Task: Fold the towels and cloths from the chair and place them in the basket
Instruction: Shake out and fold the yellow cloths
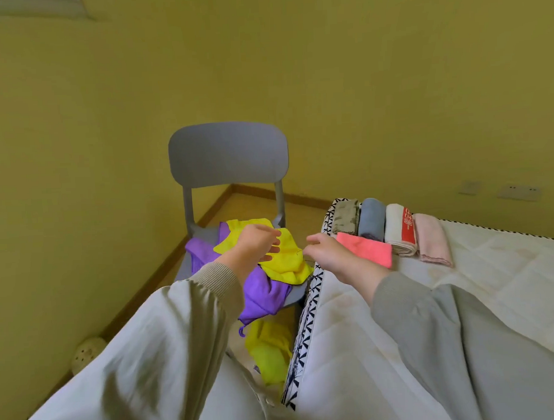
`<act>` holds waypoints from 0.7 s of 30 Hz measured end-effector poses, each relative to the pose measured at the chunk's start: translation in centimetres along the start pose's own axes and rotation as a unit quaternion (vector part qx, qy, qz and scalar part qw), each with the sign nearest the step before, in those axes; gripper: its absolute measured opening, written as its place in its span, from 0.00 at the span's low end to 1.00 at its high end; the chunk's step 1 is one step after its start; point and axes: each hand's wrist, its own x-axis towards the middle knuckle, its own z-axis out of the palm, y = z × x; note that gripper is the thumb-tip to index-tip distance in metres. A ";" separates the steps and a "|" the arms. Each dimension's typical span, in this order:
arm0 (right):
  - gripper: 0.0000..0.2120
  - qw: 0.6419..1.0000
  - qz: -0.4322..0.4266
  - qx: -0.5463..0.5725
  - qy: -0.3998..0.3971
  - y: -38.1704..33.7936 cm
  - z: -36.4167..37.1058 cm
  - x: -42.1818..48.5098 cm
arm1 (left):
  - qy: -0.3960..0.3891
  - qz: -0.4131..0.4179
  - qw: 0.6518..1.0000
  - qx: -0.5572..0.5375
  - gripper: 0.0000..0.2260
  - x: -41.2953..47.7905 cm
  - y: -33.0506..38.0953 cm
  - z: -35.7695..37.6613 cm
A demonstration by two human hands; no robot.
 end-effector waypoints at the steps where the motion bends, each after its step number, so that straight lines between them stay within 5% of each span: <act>1: 0.23 1.000 0.005 -0.009 0.002 0.3 0.3 0.6 | -0.004 -0.006 1.000 0.002 0.11 0.6 -0.6 0.3; 9: 0.22 0.998 0.033 -0.054 -0.003 1.2 4.1 7.0 | 0.004 -0.040 0.999 0.025 0.12 4.8 -5.7 -0.3; 14: 0.12 0.997 0.050 -0.061 0.021 3.0 7.6 9.6 | 0.013 -0.071 0.997 0.027 0.12 6.1 -9.4 -1.6; 21: 0.10 0.987 0.143 -0.067 0.025 11.4 14.0 11.5 | -0.065 -0.157 0.985 -0.023 0.10 4.8 -17.0 -1.6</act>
